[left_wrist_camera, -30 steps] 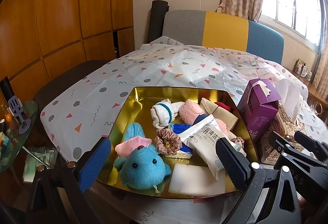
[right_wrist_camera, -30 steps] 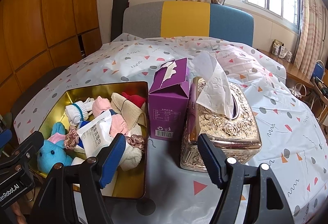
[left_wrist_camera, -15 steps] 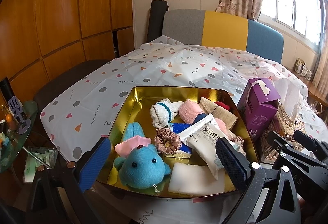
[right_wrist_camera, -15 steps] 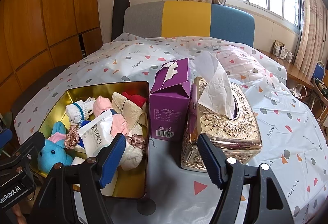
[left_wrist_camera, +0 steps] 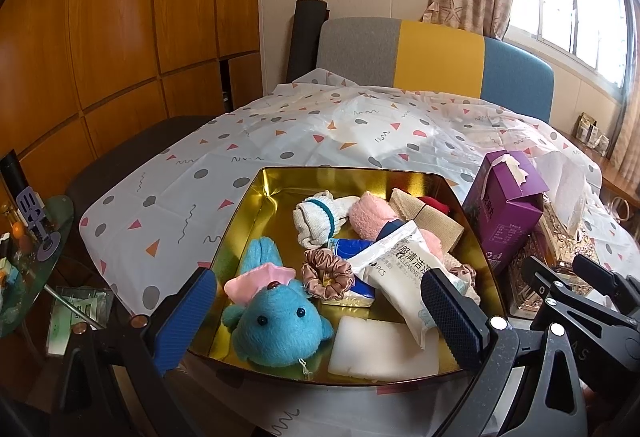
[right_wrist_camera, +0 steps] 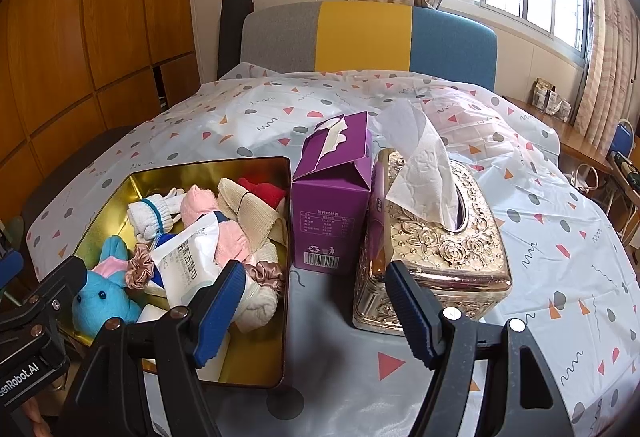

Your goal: Organize soft objects

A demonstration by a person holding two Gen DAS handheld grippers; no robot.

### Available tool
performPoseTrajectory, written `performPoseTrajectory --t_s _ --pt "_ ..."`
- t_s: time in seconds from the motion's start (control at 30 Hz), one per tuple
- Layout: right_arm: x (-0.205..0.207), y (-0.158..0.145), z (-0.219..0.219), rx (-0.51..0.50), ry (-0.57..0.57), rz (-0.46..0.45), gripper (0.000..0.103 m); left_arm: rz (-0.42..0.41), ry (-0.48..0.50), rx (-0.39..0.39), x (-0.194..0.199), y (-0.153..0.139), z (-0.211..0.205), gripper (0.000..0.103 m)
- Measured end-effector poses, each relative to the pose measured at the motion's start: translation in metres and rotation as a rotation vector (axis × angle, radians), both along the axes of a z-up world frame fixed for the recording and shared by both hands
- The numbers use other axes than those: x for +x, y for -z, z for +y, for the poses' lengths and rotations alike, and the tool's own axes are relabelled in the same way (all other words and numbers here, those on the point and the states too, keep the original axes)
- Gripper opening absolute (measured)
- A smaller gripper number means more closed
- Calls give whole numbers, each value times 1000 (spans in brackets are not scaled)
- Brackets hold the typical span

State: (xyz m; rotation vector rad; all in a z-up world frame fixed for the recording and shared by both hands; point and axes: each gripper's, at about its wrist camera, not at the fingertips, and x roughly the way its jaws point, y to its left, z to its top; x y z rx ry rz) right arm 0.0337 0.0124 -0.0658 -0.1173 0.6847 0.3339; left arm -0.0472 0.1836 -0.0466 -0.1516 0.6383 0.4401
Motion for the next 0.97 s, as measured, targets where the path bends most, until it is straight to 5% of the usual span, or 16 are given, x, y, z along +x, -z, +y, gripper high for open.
performPoseTrajectory --t_s 0.7,0.97 --pt "0 5 0 -15 -7 10 74 19 7 -3 1 5 2 103" --pt "0 5 -1 -13 -6 9 74 13 5 -5 0 7 4 94"
